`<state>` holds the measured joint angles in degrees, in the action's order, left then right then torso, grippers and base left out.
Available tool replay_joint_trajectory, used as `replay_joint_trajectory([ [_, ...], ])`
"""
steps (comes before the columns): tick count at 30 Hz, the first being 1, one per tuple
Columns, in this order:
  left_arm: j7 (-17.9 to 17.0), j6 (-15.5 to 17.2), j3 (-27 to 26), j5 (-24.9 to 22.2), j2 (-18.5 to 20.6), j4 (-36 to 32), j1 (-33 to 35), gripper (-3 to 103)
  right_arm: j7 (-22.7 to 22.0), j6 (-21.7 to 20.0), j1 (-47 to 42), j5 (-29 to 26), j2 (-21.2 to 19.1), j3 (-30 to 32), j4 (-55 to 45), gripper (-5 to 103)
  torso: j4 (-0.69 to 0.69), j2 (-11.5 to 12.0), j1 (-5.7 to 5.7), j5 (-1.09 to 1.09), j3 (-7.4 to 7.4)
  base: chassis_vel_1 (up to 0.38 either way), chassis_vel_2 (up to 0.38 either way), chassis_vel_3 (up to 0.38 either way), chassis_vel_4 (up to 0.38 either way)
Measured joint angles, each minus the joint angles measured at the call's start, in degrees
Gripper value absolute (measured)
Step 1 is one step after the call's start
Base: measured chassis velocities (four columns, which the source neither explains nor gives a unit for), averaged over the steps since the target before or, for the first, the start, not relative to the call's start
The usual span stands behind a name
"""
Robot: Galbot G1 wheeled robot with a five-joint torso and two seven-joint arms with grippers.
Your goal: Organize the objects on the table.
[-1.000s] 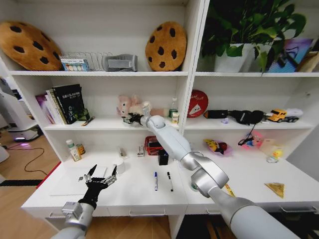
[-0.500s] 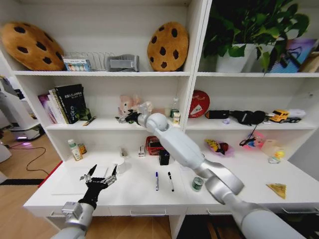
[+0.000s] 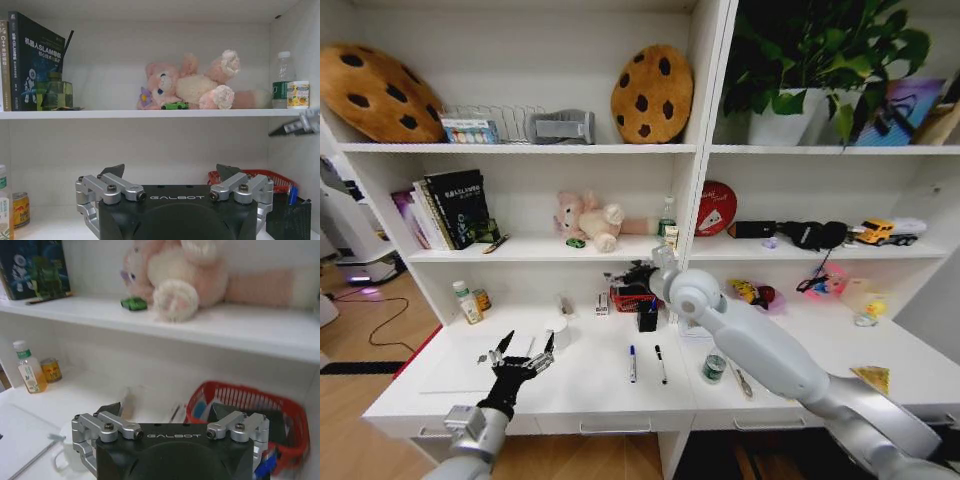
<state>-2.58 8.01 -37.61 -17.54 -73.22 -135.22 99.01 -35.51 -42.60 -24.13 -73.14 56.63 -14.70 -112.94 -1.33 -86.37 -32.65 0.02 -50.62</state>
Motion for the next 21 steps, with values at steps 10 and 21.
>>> replay_joint_trajectory([
  [10,0.0,0.0,0.0,0.0,0.0,0.0,0.0,100,-8.6,3.3,-14.4,2.2,3.9,3.2,1.2,100,-0.01,0.0,0.00,-0.02,0.00,0.000,0.000,0.000,0.000],
  [21,0.0,0.0,0.0,0.0,0.0,0.0,0.0,100,-9.1,3.7,-21.9,6.0,11.1,5.0,6.1,100,0.00,0.0,-0.01,-0.03,0.00,0.000,0.000,0.000,0.000],
])
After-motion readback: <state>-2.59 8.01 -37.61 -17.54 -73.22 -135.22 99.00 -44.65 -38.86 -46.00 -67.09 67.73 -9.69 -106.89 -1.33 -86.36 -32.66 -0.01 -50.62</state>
